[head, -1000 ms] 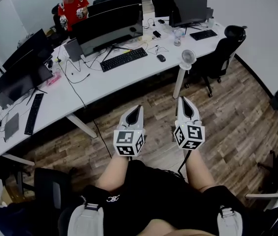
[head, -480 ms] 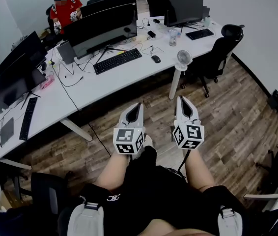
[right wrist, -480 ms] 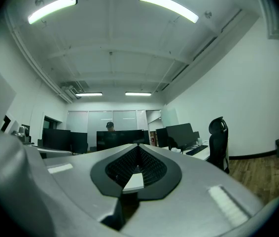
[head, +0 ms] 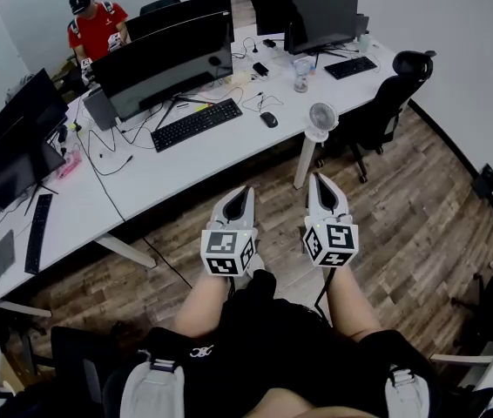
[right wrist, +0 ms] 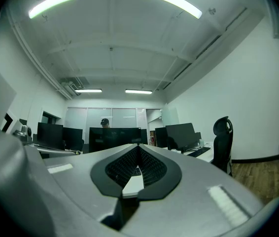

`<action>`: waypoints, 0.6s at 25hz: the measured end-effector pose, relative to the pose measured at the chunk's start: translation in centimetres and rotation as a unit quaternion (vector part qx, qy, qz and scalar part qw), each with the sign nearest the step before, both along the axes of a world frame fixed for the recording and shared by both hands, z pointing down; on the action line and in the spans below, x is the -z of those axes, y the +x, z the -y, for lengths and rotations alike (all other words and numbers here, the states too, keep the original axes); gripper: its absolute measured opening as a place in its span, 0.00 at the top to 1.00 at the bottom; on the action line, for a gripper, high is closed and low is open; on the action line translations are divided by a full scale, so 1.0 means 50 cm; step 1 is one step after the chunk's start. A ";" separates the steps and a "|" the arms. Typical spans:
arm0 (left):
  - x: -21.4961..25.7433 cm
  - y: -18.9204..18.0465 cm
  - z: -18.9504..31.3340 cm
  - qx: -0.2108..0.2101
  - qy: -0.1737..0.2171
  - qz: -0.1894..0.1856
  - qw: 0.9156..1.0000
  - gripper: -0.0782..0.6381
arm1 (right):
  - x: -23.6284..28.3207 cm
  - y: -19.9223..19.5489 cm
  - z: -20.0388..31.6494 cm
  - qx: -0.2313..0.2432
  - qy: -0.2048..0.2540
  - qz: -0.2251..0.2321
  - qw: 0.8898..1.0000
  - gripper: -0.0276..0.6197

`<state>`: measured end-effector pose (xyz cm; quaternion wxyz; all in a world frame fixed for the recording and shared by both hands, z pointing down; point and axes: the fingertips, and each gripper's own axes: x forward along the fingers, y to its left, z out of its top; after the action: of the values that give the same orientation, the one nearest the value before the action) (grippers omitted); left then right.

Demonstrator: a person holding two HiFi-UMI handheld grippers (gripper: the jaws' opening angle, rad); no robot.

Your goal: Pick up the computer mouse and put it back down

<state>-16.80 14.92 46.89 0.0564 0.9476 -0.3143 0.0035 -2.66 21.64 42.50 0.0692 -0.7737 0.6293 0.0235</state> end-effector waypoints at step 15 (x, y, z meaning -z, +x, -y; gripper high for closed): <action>0.015 0.141 0.387 0.014 -0.012 -0.002 1.000 0.82 | 0.016 0.132 0.393 0.025 -0.013 -0.012 1.000 0.95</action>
<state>-9.73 -4.41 46.15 0.0682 0.9425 -0.3273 0.0048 3.92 2.00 41.71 0.0518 -0.7582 0.6495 0.0227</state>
